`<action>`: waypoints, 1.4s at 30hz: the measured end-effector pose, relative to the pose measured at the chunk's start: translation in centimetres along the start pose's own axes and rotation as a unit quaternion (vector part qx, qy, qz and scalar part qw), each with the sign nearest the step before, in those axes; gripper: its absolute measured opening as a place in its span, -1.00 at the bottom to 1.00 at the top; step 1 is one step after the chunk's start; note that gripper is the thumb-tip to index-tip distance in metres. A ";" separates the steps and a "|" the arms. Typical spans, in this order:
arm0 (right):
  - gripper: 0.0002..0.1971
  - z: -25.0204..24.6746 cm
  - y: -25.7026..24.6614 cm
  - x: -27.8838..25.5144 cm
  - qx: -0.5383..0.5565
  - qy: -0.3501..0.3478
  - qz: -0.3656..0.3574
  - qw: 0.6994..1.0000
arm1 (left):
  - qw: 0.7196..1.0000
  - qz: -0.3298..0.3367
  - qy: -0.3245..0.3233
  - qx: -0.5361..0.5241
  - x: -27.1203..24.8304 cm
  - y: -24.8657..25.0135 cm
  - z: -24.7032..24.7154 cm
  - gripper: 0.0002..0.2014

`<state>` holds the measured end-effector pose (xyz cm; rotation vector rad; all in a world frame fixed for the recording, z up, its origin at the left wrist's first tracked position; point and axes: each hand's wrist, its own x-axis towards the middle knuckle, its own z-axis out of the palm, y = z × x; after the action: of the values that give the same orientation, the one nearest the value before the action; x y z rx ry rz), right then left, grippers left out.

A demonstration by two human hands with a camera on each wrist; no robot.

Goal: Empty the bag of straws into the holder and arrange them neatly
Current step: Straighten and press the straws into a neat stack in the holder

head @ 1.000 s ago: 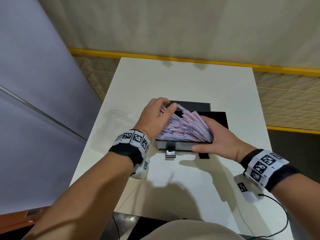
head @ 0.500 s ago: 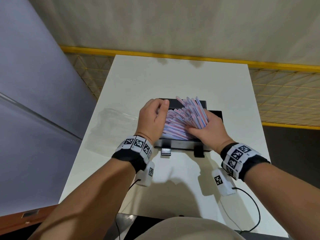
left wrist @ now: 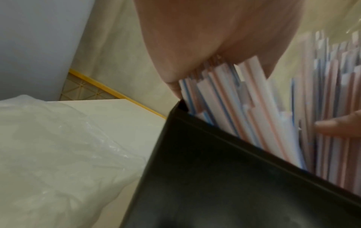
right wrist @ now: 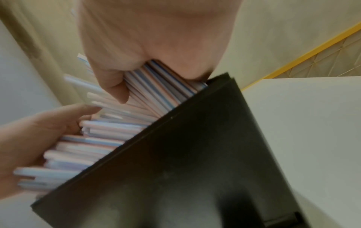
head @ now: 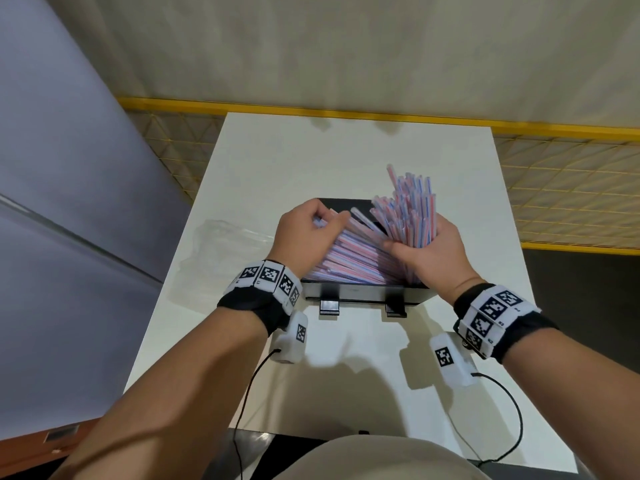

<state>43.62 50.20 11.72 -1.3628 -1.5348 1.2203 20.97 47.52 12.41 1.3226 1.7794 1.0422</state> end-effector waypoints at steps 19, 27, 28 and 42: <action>-0.16 1.4 0.8 -1.2 -0.255 -0.177 -0.074 0.948 | 0.998 0.029 -0.004 0.061 -0.4 0.6 1.1 -0.66; -0.17 3.1 0.8 -1.2 -0.268 -0.124 -0.074 0.953 | 0.997 0.033 0.044 0.054 0.4 -0.2 1.1 -0.70; -0.17 3.3 0.8 -1.3 -0.270 -0.117 -0.072 0.953 | 0.997 0.032 0.045 0.044 0.4 -0.3 0.9 -0.70; -0.20 1.8 -2.5 0.0 -0.338 -0.149 -0.096 0.924 | 0.992 -0.042 0.064 -0.103 0.9 1.0 0.4 -0.66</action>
<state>41.19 49.89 13.62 -1.4253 -2.3958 0.8228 21.58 48.61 13.09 1.0677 1.7494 1.2522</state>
